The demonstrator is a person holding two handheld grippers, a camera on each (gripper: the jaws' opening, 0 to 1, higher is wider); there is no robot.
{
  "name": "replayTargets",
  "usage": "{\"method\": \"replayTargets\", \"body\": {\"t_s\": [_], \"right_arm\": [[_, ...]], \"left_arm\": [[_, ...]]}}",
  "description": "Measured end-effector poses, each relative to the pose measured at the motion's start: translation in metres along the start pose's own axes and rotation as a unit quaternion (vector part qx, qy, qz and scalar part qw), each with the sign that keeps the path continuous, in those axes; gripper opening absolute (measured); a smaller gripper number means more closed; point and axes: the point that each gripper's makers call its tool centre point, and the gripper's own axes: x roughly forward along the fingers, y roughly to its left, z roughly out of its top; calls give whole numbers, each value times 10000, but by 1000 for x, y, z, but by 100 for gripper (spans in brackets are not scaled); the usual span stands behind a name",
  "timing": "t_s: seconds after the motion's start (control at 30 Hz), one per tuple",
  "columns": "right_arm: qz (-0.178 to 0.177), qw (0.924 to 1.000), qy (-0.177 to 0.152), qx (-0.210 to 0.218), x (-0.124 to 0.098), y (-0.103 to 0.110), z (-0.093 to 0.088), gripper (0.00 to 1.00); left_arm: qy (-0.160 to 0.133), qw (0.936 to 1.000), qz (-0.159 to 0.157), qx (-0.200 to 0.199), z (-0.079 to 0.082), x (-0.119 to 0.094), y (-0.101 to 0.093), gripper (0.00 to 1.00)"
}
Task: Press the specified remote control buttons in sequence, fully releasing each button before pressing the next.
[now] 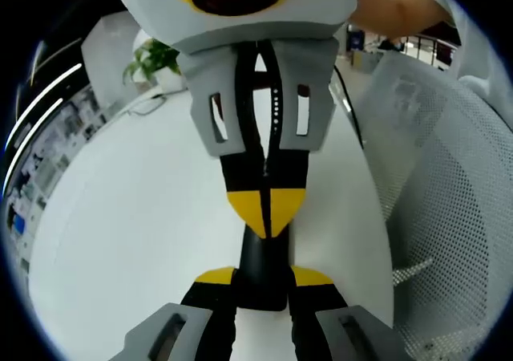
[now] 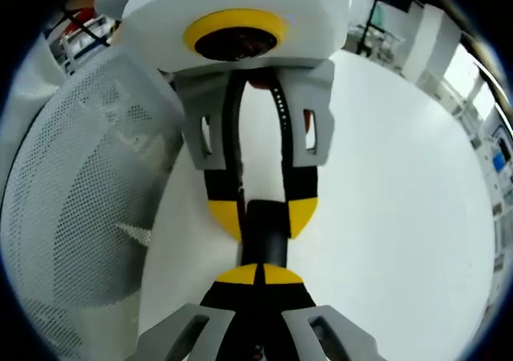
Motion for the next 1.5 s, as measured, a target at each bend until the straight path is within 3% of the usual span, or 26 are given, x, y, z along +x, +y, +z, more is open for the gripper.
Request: {"method": "replayTargets", "body": {"t_s": [0.97, 1.5], "right_arm": [[-21, 10000, -14, 57, -1, 1, 0, 0], [-233, 9989, -395, -36, -2, 1, 0, 0]], "left_arm": [[52, 10000, 33, -1, 1, -1, -1, 23], [107, 9999, 71, 28, 0, 0, 0, 23]]}}
